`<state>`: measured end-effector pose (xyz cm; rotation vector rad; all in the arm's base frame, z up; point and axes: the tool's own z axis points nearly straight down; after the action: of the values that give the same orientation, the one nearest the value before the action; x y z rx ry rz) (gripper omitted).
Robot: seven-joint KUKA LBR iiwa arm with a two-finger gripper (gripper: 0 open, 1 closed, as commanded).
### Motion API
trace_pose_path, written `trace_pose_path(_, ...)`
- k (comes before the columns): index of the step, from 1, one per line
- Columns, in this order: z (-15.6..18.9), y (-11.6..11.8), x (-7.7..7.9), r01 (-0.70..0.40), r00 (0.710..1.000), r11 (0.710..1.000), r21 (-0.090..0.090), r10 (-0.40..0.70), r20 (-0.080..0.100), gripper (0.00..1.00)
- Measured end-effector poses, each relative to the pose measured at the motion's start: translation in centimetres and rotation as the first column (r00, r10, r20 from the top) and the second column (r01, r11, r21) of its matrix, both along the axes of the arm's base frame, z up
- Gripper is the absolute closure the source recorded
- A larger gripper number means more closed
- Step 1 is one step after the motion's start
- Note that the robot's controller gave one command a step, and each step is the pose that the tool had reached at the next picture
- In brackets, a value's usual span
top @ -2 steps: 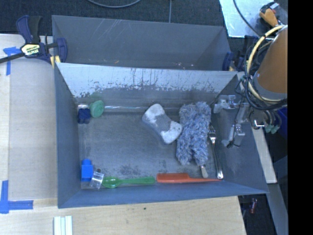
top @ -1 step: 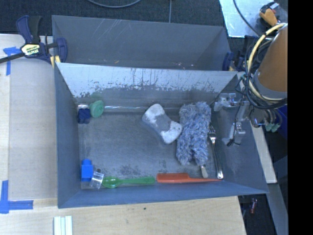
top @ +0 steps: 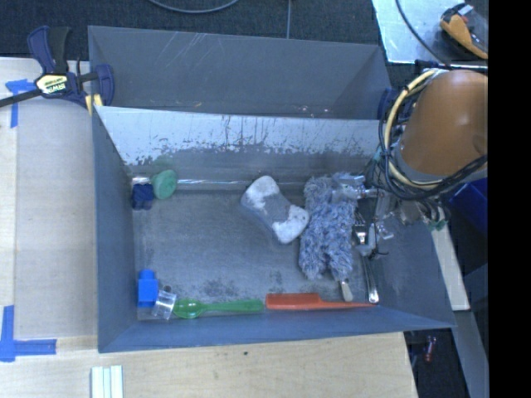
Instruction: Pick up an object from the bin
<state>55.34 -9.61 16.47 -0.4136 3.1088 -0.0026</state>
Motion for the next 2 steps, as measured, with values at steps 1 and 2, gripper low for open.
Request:
trace_pose_path(1, -0.6, 0.1, 1.8, -0.605, 0.796, 0.796, -0.006, 0.605, 0.001, 0.0)
trace_pose_path(2, -2.0, -0.7, 3.3, -0.473, 0.881, 0.881, -0.002, 0.473, 0.0, 0.0)
